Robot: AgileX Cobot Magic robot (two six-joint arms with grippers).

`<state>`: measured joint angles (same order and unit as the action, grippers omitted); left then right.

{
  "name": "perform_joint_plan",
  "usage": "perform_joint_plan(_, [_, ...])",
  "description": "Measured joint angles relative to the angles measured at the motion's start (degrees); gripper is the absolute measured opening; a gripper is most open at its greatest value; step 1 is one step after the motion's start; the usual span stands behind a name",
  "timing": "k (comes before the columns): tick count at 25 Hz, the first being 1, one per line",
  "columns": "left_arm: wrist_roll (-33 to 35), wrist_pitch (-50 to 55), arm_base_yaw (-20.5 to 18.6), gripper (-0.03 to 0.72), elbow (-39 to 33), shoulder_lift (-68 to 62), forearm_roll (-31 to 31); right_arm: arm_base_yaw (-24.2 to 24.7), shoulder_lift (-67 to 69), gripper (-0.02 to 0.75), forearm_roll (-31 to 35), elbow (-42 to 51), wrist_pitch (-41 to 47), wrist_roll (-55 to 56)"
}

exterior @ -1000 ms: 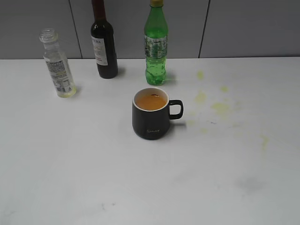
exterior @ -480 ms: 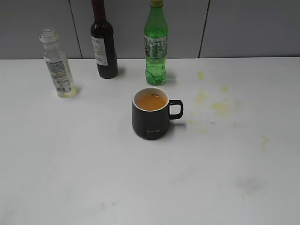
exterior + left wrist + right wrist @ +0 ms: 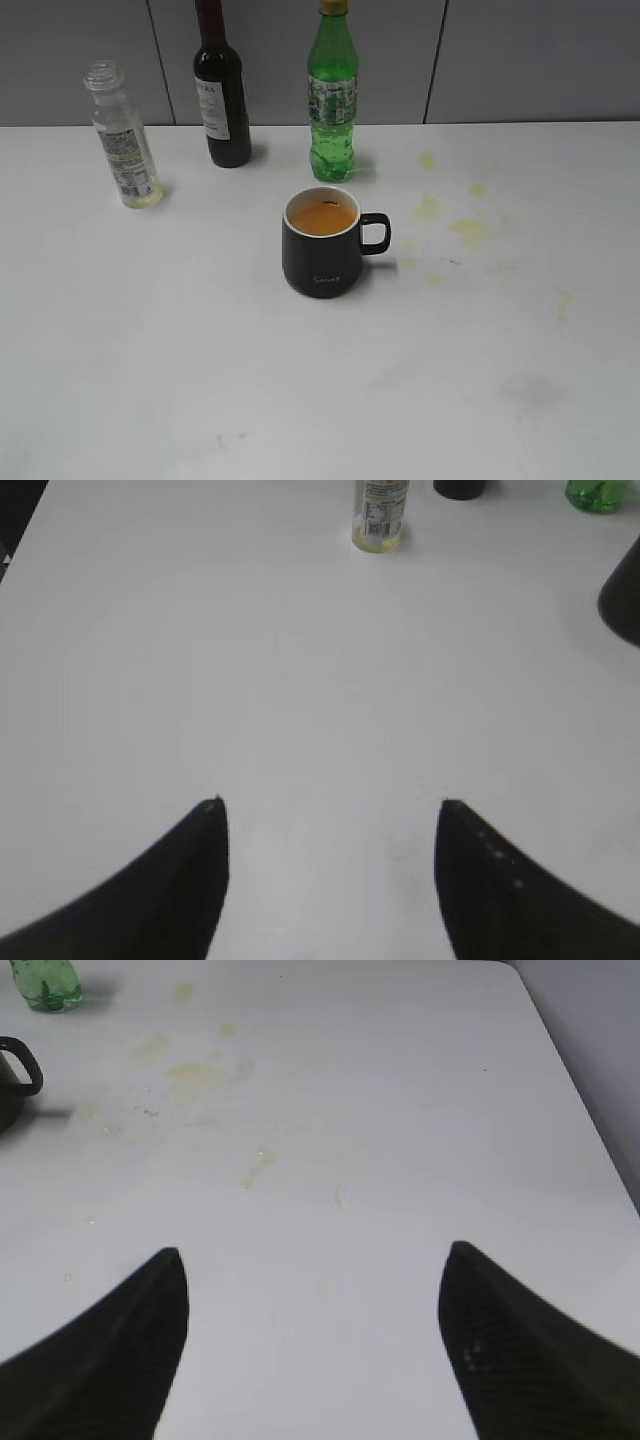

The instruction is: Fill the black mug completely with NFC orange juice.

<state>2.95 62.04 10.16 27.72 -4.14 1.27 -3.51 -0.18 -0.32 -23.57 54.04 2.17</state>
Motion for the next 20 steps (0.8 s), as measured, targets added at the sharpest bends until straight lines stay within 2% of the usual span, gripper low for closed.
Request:
perform_joint_plan(5, [0.00, 0.00, 0.00, 0.460, 0.00, 0.00, 0.00, 0.00, 0.00, 0.592, 0.00, 0.00, 0.00, 0.00])
perform_joint_plan(10, [0.00, -0.05, -0.33, 0.444, 0.00, 0.80, -0.06, 0.00, 0.00, 0.592, 0.00, 0.00, 0.00, 0.00])
perform_joint_plan(16, [0.00, -0.01, -7.72, 0.431, 0.00, 4.18, -0.06, 0.00, 0.00, 0.592, 0.00, 0.00, 0.00, 0.00])
perform_joint_plan(20, [0.00, -0.01, -10.65, 0.407, 0.00, 4.47, -0.06, 0.00, 0.00, 0.592, 0.32, 0.00, 0.00, 0.00])
